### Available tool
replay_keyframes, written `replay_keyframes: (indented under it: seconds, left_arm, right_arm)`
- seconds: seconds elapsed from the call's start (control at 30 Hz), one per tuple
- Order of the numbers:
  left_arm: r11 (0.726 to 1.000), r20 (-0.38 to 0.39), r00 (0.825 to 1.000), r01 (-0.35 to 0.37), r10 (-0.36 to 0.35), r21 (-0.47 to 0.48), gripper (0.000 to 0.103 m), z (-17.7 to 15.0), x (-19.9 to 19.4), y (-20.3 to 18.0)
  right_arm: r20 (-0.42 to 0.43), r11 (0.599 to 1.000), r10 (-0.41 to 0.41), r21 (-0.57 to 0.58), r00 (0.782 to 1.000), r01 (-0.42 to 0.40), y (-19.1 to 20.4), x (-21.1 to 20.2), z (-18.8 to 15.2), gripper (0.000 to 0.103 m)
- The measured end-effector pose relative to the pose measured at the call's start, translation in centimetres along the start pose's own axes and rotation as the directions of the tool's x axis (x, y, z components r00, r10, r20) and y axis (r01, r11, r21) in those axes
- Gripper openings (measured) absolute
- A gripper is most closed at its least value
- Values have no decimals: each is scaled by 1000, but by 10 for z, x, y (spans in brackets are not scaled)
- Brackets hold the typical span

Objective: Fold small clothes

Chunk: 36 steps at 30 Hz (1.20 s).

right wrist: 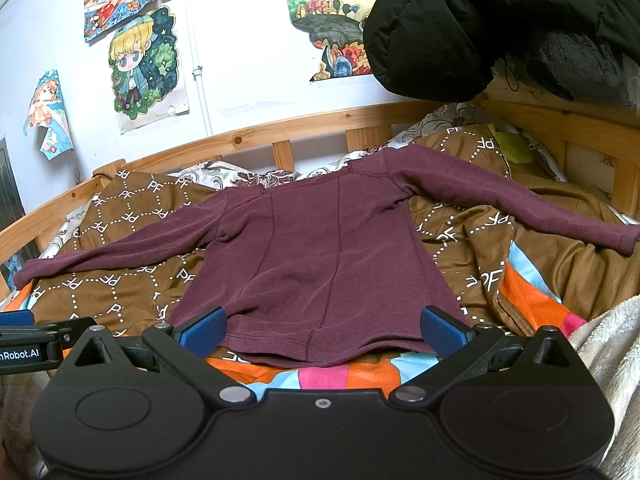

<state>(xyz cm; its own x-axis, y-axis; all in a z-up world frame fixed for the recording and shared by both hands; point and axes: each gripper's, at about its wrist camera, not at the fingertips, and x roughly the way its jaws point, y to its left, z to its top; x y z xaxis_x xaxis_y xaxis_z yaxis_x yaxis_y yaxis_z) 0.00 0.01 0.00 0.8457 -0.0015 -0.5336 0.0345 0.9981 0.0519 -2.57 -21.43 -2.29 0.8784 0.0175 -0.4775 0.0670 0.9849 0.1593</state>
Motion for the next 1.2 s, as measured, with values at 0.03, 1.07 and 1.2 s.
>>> replay_keyframes:
  seconds: [0.03, 1.07, 1.2]
  left_arm:
    - [1000, 0, 1000, 0, 0, 0, 102, 0, 0, 0]
    - [1000, 1, 1000, -2, 2, 2, 102, 0, 0, 0]
    - [1000, 3, 1000, -8, 8, 6, 102, -1, 2, 0]
  right_arm:
    - [-1, 1000, 0, 0, 1000, 0, 0, 0, 0, 103]
    - [0, 1000, 3, 6, 1000, -3, -3, -2, 1, 103]
    - [4, 1000, 6, 11, 1000, -6, -5, -3, 1, 103]
